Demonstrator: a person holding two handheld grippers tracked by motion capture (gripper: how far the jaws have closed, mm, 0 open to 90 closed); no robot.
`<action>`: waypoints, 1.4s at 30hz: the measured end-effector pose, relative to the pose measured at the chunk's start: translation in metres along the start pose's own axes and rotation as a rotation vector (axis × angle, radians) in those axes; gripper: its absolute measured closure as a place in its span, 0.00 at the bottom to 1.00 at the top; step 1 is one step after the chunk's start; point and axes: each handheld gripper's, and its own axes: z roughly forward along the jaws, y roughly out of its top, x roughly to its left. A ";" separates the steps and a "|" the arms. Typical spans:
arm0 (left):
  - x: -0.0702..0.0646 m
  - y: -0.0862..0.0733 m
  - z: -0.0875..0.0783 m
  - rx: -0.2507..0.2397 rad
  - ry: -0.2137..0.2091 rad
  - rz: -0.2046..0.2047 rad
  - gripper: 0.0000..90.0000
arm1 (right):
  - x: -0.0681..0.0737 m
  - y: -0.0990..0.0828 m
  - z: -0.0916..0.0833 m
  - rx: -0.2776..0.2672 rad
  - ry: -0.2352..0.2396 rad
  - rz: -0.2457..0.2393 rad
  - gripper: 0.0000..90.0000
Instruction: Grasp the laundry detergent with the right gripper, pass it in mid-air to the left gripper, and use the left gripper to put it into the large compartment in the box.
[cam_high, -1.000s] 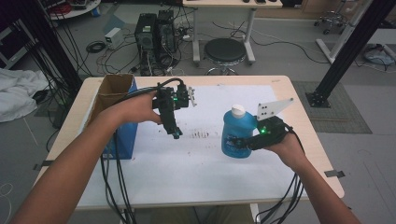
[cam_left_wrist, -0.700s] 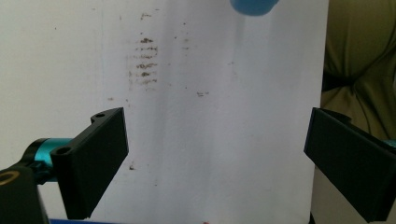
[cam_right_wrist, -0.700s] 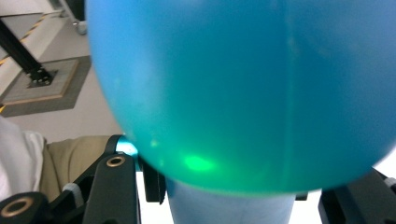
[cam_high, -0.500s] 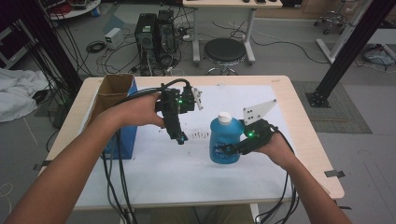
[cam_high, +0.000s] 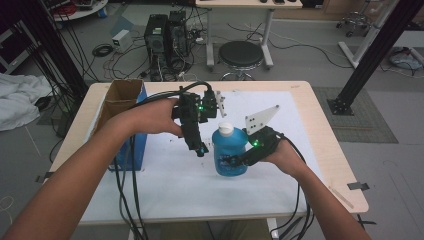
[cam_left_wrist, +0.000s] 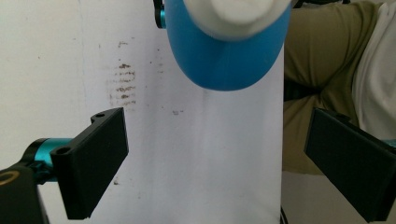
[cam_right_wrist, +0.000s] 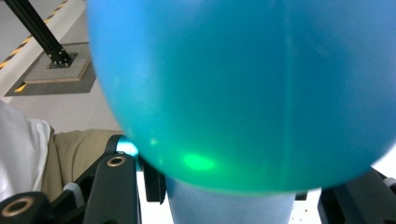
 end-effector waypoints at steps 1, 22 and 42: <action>0.000 0.001 0.000 0.005 0.000 0.000 0.07 | -0.001 0.001 0.002 0.000 0.003 -0.001 0.50; 0.002 0.029 0.001 -0.005 -0.005 0.025 0.07 | -0.003 0.013 0.013 -0.001 0.016 -0.010 0.50; 0.004 0.039 0.011 0.022 -0.004 0.049 0.07 | -0.003 0.015 0.009 -0.015 0.005 -0.003 0.50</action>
